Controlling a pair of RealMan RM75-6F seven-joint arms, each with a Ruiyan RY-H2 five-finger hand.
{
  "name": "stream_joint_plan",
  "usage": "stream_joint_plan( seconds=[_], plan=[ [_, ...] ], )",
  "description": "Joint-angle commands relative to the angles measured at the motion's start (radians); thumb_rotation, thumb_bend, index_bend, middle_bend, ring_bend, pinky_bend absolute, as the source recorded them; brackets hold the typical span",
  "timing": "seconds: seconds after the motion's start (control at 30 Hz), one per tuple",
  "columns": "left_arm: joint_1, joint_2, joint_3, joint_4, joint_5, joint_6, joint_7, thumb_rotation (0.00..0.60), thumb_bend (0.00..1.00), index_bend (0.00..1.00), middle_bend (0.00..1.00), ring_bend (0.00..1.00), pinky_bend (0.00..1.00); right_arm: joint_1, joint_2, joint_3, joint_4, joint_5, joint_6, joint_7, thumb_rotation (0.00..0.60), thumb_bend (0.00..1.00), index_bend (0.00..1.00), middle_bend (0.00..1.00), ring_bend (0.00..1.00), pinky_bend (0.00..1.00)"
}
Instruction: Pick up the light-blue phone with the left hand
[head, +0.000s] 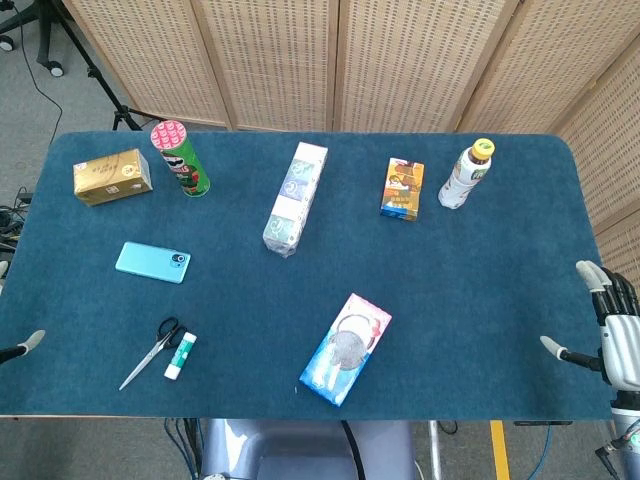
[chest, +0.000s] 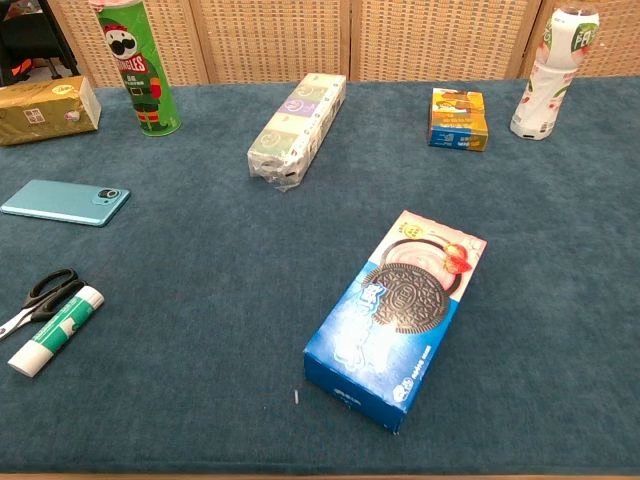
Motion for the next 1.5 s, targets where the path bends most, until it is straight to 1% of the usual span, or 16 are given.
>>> stream_joint_plan(
  seconds=[0.03, 0.2, 0.27, 0.33, 0.4, 0.47, 0.5, 0.63, 0.7, 0.8, 0.9, 1.07, 1.27, 1.5],
  plan=[
    [0.0, -0.001, -0.001, 0.001, 0.0, -0.004, 0.001, 0.6, 0.0, 0.0, 0.0, 0.0, 0.0, 0.0, 0.001, 0.0, 0.001, 0.001, -0.001, 0.003, 0.6, 0.0, 0.0, 0.0, 0.0, 0.0],
    [-0.012, -0.009, -0.008, 0.014, 0.003, -0.024, -0.003, 0.6, 0.0, 0.0, 0.0, 0.0, 0.0, -0.003, 0.006, 0.0, -0.004, 0.001, 0.001, 0.005, 0.6, 0.0, 0.0, 0.0, 0.0, 0.0],
    [-0.032, -0.008, -0.012, 0.024, 0.016, -0.047, -0.025, 0.6, 0.0, 0.0, 0.0, 0.0, 0.0, -0.002, 0.006, 0.001, -0.003, 0.001, 0.002, 0.003, 0.6, 0.0, 0.0, 0.0, 0.0, 0.0],
    [-0.073, -0.022, -0.035, 0.055, 0.02, -0.086, -0.053, 0.6, 0.0, 0.0, 0.0, 0.0, 0.0, 0.0, 0.004, 0.002, -0.003, 0.006, -0.005, 0.0, 0.6, 0.0, 0.0, 0.0, 0.0, 0.0],
    [-0.133, -0.029, -0.045, 0.092, 0.02, -0.179, -0.074, 0.6, 0.0, 0.0, 0.0, 0.0, 0.0, 0.003, 0.004, 0.0, -0.003, 0.007, -0.014, -0.001, 0.6, 0.0, 0.0, 0.0, 0.0, 0.0],
    [-0.183, -0.022, -0.05, 0.106, 0.011, -0.271, -0.095, 0.6, 0.0, 0.0, 0.0, 0.0, 0.0, 0.005, 0.004, 0.001, -0.003, 0.009, -0.017, -0.002, 0.6, 0.0, 0.0, 0.0, 0.0, 0.0],
    [-0.221, -0.019, -0.054, 0.118, 0.012, -0.332, -0.109, 0.6, 0.0, 0.0, 0.0, 0.0, 0.0, 0.006, 0.004, 0.002, -0.003, 0.011, -0.018, -0.003, 0.6, 0.0, 0.0, 0.0, 0.0, 0.0],
    [-0.349, -0.024, -0.045, 0.189, 0.042, -0.531, -0.174, 0.6, 0.0, 0.0, 0.0, 0.0, 0.0, 0.008, 0.002, 0.006, 0.003, 0.024, -0.029, -0.006, 0.6, 0.0, 0.0, 0.0, 0.0, 0.0],
    [-0.403, -0.039, -0.034, 0.236, 0.056, -0.61, -0.183, 0.6, 0.0, 0.0, 0.0, 0.0, 0.0, 0.011, 0.0, 0.007, 0.007, 0.031, -0.038, -0.008, 0.6, 0.0, 0.0, 0.0, 0.0, 0.0],
    [-0.459, -0.077, -0.028, 0.302, 0.056, -0.686, -0.172, 0.6, 0.0, 0.0, 0.0, 0.0, 0.0, 0.015, -0.003, 0.01, 0.011, 0.04, -0.047, -0.013, 0.6, 0.0, 0.0, 0.0, 0.0, 0.0],
    [-0.495, -0.122, -0.029, 0.355, 0.042, -0.73, -0.163, 0.6, 0.0, 0.0, 0.0, 0.0, 0.03, 0.02, -0.007, 0.013, 0.015, 0.049, -0.059, -0.021, 0.6, 0.0, 0.0, 0.0, 0.0, 0.0],
    [-0.535, -0.19, -0.026, 0.431, 0.025, -0.774, -0.158, 0.6, 0.0, 0.0, 0.0, 0.0, 0.05, 0.026, -0.012, 0.014, 0.019, 0.059, -0.075, -0.031, 0.6, 0.0, 0.0, 0.0, 0.0, 0.0],
    [-0.549, -0.234, -0.003, 0.471, 0.029, -0.789, -0.172, 0.6, 0.0, 0.0, 0.0, 0.0, 0.05, 0.027, -0.013, 0.016, 0.021, 0.067, -0.08, -0.03, 0.6, 0.0, 0.0, 0.0, 0.0, 0.0],
    [-0.575, -0.282, 0.002, 0.52, 0.009, -0.832, -0.182, 0.6, 0.0, 0.05, 0.0, 0.0, 0.07, 0.028, -0.014, 0.015, 0.022, 0.065, -0.082, -0.028, 0.6, 0.0, 0.0, 0.0, 0.0, 0.0]
  ],
)
